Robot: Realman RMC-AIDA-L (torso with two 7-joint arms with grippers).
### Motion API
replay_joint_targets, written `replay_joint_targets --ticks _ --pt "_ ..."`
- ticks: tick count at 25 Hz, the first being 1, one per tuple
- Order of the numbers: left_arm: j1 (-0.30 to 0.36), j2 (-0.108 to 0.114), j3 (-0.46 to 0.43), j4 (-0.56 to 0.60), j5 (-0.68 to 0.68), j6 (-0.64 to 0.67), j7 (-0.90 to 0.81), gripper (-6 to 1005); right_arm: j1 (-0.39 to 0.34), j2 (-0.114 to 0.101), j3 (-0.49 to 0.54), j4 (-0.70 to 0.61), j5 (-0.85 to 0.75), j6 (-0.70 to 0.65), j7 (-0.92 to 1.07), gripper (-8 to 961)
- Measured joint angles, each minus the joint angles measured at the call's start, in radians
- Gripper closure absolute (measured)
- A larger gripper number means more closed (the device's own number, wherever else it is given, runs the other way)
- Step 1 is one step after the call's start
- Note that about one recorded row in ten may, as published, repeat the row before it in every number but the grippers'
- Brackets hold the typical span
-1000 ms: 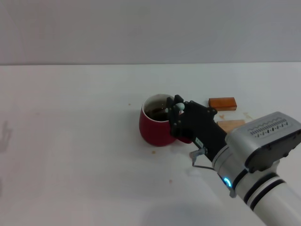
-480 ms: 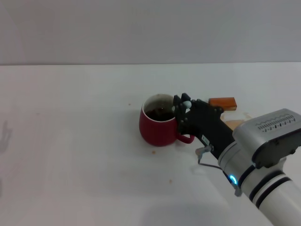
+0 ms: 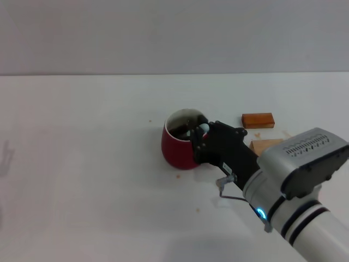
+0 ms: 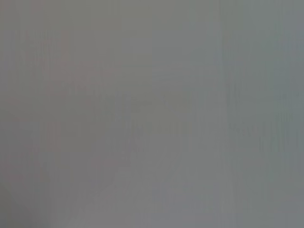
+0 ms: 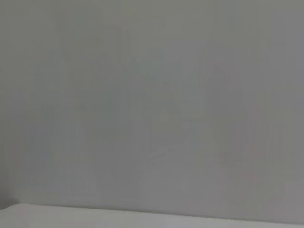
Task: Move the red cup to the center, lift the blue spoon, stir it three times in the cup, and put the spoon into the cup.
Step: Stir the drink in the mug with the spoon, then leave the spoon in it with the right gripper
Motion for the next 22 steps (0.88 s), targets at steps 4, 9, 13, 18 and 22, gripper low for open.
replay_joint_targets --ticks 4,9,13,18,22 --pt "0.000 0.000 0.000 -0.001 0.000 0.000 0.000 152 0.039 0.002 0.007 -0.028 0.004 0.000 0.004 819" --pt "0.000 0.000 0.000 -0.001 0.000 0.000 0.000 152 0.052 0.003 0.029 -0.042 0.007 0.000 0.006 820" --pt "0.000 -0.001 0.000 0.000 0.000 0.000 0.000 152 0.033 0.000 0.050 -0.041 0.007 0.000 0.005 820" --pt "0.000 -0.002 0.002 0.000 0.000 -0.001 0.000 152 -0.011 -0.004 0.053 -0.015 0.002 0.000 0.002 819" --pt "0.000 -0.002 0.003 -0.002 0.002 -0.002 0.000 152 -0.043 -0.005 0.039 0.012 -0.008 0.000 0.001 819"
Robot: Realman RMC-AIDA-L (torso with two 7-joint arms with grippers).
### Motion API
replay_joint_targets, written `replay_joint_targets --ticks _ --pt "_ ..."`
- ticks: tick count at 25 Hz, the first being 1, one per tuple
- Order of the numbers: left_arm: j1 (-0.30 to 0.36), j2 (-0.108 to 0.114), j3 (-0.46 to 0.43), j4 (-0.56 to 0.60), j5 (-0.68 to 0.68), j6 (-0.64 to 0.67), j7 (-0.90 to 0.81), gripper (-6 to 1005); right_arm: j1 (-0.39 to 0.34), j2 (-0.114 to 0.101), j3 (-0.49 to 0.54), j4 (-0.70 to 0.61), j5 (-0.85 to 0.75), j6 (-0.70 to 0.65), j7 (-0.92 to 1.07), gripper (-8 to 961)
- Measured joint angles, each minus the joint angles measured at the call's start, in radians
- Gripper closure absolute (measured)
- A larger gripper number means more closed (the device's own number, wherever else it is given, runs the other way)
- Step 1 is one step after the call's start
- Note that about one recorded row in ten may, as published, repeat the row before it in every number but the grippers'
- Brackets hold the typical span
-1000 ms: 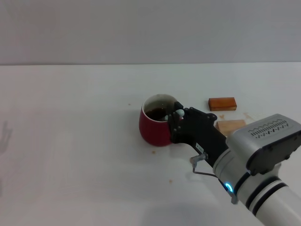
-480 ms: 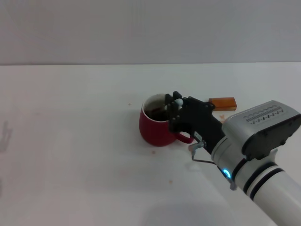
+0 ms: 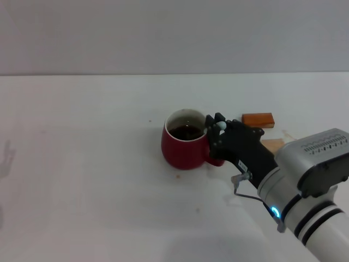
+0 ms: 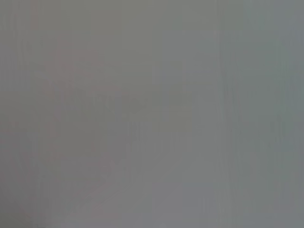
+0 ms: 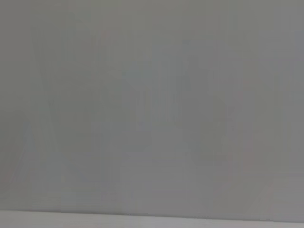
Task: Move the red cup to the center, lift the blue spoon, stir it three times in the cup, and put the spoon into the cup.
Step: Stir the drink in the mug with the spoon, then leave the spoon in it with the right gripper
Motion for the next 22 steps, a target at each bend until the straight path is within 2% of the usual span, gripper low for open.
replay_joint_targets --ticks 10,18,22 --pt "0.000 0.000 0.002 -0.004 0.003 -0.001 0.000 152 0.053 0.008 -0.037 -0.008 -0.007 0.025 -0.001 820" --pt "0.002 0.000 0.002 -0.004 0.005 -0.001 0.000 152 0.106 0.010 -0.005 -0.061 0.001 0.025 0.006 820" --pt "0.004 0.001 0.004 -0.004 0.006 0.000 0.000 152 0.105 0.009 0.029 -0.078 0.003 0.018 0.006 820"
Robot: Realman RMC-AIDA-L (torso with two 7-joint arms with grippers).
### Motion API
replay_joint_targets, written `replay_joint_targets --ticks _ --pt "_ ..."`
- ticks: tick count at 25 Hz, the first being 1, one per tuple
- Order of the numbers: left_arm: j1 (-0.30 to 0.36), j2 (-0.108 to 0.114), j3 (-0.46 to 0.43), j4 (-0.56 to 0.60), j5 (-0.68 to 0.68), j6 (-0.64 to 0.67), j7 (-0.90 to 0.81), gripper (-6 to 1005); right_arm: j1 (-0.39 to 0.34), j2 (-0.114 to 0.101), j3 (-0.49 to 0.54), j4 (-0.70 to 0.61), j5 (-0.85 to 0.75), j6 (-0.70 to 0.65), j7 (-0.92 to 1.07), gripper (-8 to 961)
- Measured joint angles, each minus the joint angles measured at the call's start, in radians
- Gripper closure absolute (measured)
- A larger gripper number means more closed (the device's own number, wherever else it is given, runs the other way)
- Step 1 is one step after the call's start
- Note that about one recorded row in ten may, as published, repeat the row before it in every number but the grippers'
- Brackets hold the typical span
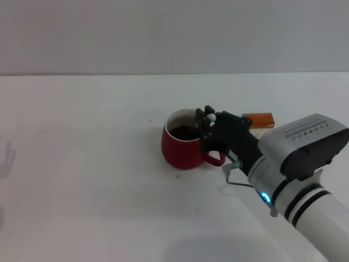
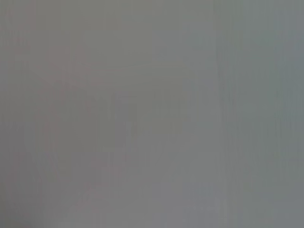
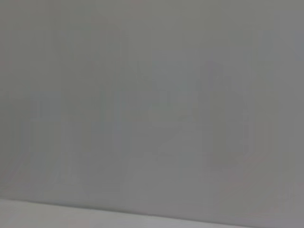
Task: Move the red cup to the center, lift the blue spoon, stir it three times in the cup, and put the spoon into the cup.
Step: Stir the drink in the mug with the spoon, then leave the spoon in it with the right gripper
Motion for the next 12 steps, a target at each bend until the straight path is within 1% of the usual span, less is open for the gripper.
replay_joint_targets --ticks 3,6,12 --pt "0.002 0.000 0.001 0.000 0.000 0.000 0.000 152 -0.012 -0.002 0.013 0.001 0.000 -0.001 -0.002 819" --pt "0.002 -0.001 0.002 -0.001 0.000 0.000 0.000 152 -0.042 -0.005 0.021 0.019 -0.008 -0.002 -0.004 819" --pt "0.003 -0.001 0.002 -0.002 0.000 0.000 0.000 152 -0.092 -0.005 0.007 0.059 -0.037 0.005 -0.006 820"
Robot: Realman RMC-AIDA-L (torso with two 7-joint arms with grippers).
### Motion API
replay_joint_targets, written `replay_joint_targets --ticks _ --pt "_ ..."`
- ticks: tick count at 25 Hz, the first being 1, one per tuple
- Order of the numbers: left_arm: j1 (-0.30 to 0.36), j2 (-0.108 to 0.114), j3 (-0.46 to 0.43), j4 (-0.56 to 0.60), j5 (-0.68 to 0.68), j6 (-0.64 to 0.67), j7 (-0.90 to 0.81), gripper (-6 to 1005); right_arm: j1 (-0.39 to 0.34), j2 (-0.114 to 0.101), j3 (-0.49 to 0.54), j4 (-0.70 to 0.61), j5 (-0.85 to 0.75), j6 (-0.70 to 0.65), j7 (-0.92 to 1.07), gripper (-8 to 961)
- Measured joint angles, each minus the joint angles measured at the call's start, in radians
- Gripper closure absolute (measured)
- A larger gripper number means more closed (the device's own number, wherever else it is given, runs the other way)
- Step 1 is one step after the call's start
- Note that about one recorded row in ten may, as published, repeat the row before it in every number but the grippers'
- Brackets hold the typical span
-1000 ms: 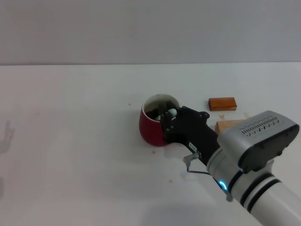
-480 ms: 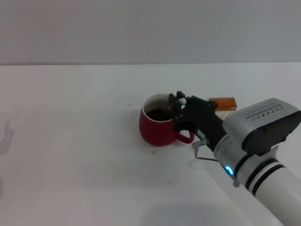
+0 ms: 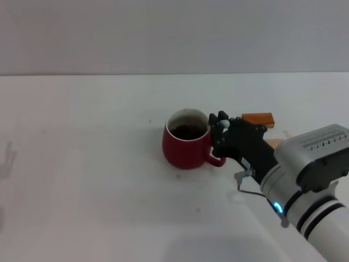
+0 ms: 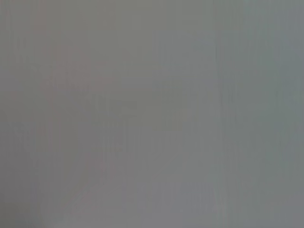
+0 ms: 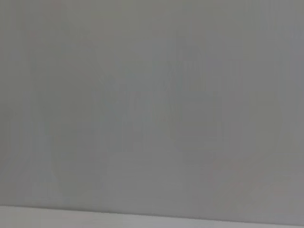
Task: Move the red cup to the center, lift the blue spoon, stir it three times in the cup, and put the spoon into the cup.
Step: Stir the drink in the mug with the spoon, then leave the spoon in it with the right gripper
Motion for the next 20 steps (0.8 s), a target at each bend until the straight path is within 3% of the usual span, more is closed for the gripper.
replay_joint_targets --ticks 4,14,20 --pt "0.000 -0.001 0.000 0.000 0.000 0.000 0.000 152 0.003 0.003 -0.026 0.006 -0.004 0.001 0.000 820" --pt "0.000 -0.001 0.001 0.000 0.000 0.000 0.000 152 0.105 0.009 -0.048 -0.048 0.032 0.002 0.009 819" --pt "0.001 -0.001 0.002 0.000 0.000 0.000 0.000 152 0.108 0.005 -0.041 -0.053 0.059 -0.007 0.010 787"
